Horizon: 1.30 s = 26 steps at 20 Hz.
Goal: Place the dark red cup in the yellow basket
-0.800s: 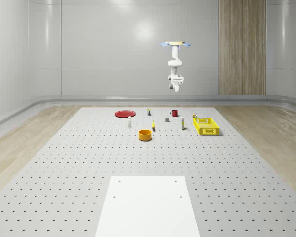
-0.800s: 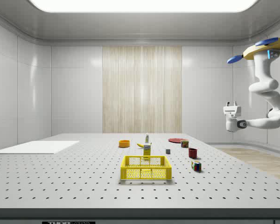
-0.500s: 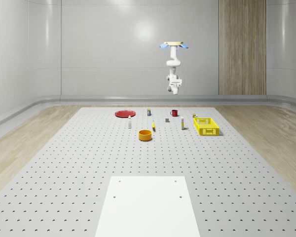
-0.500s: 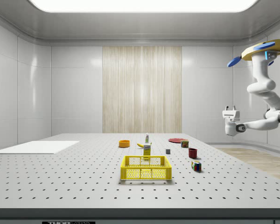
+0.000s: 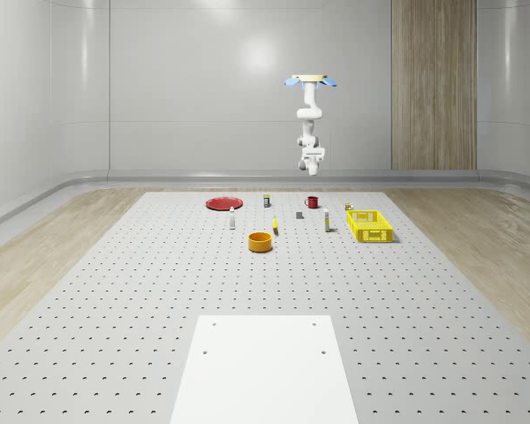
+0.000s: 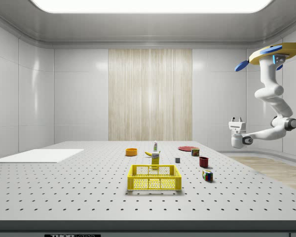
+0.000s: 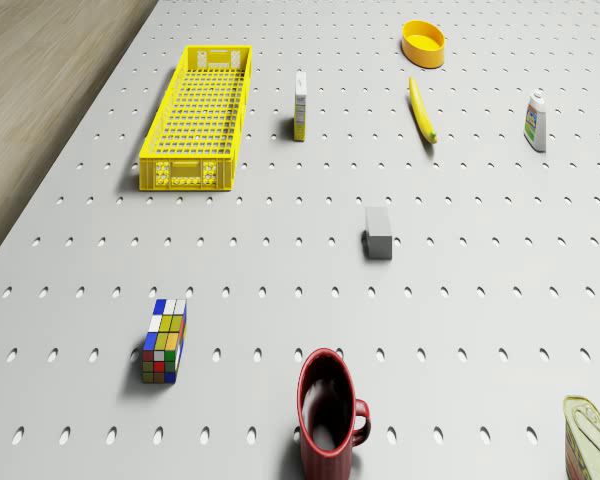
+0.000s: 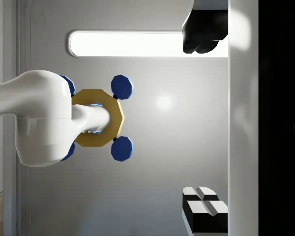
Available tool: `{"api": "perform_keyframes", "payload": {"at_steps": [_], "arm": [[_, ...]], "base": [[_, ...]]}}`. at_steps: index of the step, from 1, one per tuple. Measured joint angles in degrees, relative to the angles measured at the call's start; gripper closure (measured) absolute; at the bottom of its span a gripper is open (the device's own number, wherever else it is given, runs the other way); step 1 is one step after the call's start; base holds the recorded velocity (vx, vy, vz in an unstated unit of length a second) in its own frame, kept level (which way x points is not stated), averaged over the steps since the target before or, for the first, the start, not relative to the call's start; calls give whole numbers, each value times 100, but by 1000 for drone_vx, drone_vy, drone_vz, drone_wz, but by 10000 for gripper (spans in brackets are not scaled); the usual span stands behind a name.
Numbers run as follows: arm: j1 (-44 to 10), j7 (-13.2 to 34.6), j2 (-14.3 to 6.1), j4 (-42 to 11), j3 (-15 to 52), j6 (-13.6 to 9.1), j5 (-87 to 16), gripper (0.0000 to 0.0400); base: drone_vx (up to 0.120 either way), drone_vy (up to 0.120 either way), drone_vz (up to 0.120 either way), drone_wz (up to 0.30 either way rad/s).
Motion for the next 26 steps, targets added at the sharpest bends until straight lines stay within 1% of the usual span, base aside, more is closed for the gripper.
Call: {"api": "perform_keyframes", "payload": {"at_steps": [8, 26], "arm": [[-7, -3, 39, 125, 5, -51, 2, 0], [-21, -6, -4, 100, 22, 11, -11, 0]], "base": [[120, 0, 0, 0], [120, 0, 0, 0]]}}
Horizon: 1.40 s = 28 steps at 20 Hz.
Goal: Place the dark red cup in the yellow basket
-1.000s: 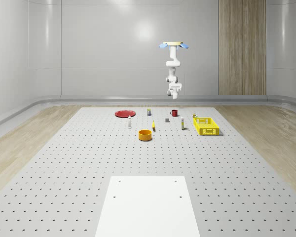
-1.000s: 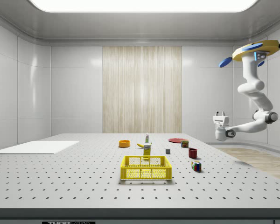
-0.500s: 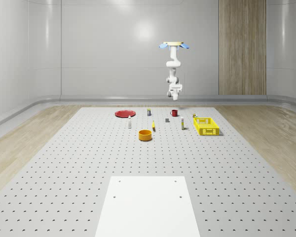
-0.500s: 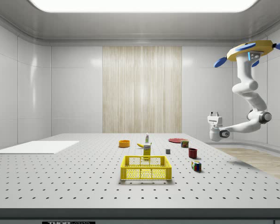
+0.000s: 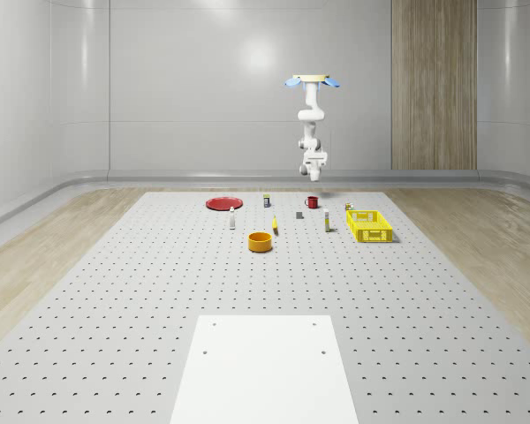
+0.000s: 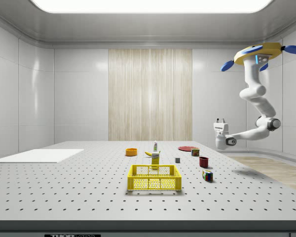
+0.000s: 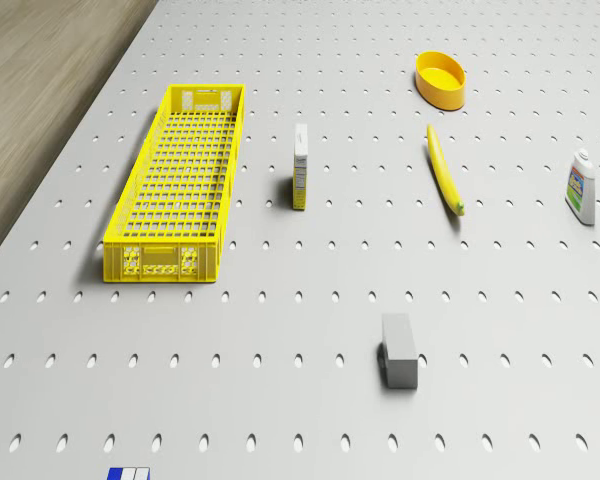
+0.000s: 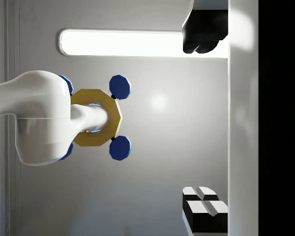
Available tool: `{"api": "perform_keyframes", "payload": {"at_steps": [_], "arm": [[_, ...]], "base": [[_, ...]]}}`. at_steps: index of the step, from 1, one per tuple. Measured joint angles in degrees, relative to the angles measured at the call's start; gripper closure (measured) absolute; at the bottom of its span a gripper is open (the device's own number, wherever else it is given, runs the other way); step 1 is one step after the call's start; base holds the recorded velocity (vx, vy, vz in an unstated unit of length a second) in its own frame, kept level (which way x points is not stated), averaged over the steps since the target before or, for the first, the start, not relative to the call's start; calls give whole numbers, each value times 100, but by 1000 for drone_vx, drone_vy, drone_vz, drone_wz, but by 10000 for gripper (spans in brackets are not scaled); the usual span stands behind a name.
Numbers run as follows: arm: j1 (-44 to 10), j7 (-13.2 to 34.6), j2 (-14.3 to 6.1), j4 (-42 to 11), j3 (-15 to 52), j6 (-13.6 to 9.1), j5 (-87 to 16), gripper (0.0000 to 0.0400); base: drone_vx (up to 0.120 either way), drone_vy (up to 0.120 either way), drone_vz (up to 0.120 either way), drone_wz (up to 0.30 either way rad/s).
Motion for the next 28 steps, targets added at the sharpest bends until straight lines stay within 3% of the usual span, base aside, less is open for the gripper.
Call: {"api": "perform_keyframes", "payload": {"at_steps": [7, 19, 28], "arm": [[-11, 4, -21, -21, 29, 30, -39, 0], [-95, 53, -61, -69, 301, 85, -418, 0], [-433, 266, -144, -336, 1372, 161, -1939, 0]], "base": [[114, 0, 0, 0], [0, 0, 0, 0], [0, 0, 0, 0]]}}
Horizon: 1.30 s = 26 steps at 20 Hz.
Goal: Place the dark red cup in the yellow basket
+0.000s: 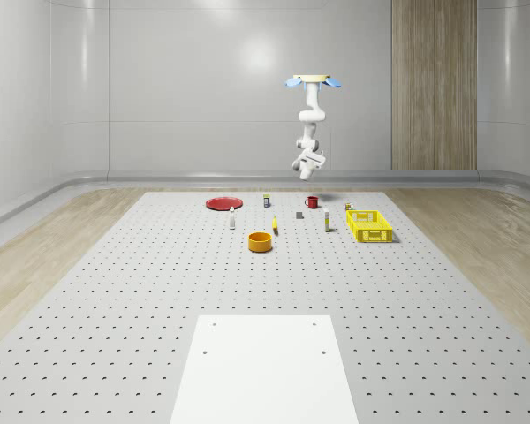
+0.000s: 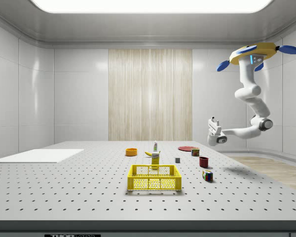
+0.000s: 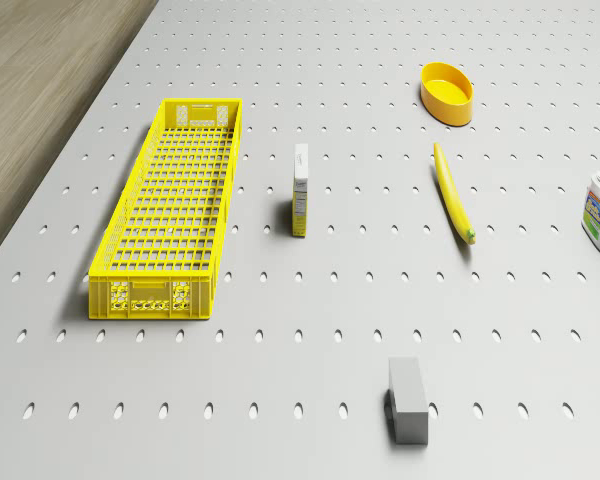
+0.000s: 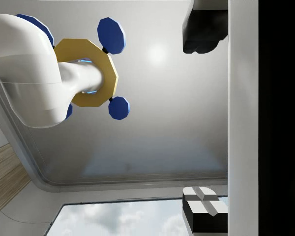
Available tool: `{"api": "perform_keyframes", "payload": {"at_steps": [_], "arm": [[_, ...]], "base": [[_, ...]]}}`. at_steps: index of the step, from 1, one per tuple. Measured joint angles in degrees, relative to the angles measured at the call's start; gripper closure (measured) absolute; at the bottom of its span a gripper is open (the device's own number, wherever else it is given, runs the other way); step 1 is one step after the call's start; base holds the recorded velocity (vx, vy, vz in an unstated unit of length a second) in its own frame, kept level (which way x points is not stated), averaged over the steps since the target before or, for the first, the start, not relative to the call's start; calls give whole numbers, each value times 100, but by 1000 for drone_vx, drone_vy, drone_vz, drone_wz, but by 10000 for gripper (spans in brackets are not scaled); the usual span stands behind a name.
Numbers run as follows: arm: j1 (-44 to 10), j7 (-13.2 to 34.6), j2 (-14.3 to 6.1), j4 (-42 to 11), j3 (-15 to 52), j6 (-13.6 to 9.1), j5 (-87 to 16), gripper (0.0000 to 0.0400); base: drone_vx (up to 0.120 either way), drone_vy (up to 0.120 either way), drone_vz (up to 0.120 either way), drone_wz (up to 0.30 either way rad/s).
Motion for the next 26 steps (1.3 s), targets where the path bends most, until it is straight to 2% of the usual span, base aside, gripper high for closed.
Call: {"api": "perform_keyframes", "payload": {"at_steps": [3, 5, 8, 10, 13, 16, 21, 26], "arm": [[-271, 194, -92, -387, 796, 59, -1171, 0], [-526, 403, -197, -848, 1469, 111, -2216, 0], [-1053, 901, -420, -1864, 2573, 154, -4094, 0], [-1525, 1361, -589, -2622, 3263, 92, -5400, 0], [-2408, 2133, -830, -3550, 4109, -199, -7093, 0], [-3328, 2820, -1053, -4087, 4715, -608, -8236, 0], [-4451, 3572, -1379, -4425, 5302, -1126, -9124, 0], [-5031, 3955, -1630, -4507, 5582, -1328, -9386, 0]], "base": [[0, 0, -40, 0], [0, 0, -100, 0], [0, 0, -120, 0], [0, 0, -120, 0], [0, 0, -120, 0], [0, 0, -120, 0], [0, 0, -120, 0], [112, 0, -120, 0]]}}
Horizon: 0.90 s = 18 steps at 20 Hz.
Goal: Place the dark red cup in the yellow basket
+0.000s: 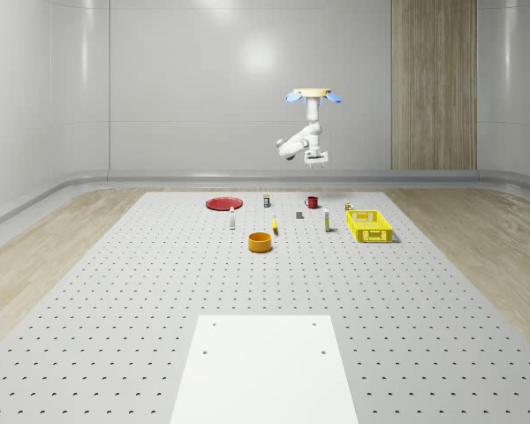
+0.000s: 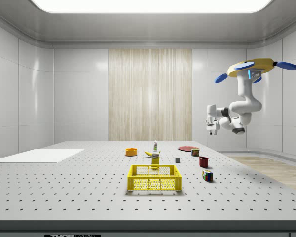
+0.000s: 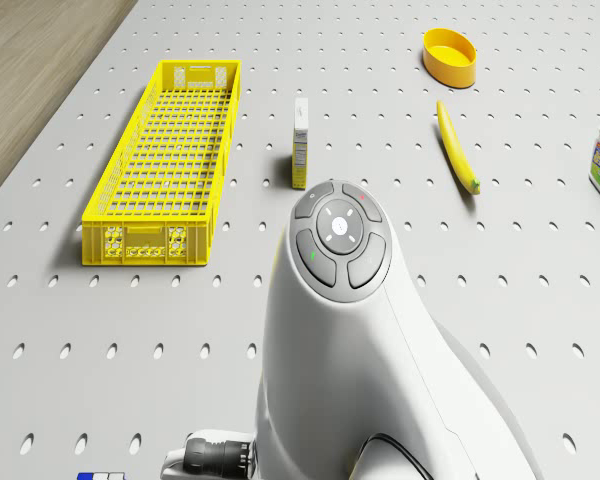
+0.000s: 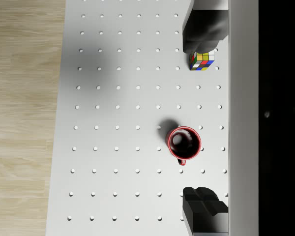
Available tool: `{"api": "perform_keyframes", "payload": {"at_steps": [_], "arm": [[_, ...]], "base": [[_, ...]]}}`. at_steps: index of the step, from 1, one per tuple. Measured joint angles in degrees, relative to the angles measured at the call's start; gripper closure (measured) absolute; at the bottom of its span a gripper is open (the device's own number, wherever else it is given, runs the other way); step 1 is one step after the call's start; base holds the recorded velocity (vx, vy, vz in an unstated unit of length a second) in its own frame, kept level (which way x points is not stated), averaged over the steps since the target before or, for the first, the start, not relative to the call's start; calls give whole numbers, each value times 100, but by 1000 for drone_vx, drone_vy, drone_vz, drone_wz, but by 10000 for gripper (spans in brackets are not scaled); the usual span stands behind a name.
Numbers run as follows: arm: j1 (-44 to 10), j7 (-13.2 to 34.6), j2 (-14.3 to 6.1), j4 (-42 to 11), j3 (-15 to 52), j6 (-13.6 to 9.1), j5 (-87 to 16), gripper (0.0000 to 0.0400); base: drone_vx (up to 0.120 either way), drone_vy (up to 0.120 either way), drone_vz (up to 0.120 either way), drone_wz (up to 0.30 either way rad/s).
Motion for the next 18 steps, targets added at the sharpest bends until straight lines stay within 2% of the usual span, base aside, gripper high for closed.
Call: {"api": "perform_keyframes", "payload": {"at_steps": [5, 12, 15, 18], "arm": [[-282, 198, -198, -15, 148, -12, -38, 0], [-474, 347, -436, -9, 271, 108, 29, 0], [-526, 392, -531, -3, 311, 179, 72, 0], [-568, 429, -623, 3, 346, 254, 118, 0]], "base": [[120, 0, -120, 0], [6, 0, -120, 0], [93, 0, -120, 0], [13, 0, -120, 0]]}}
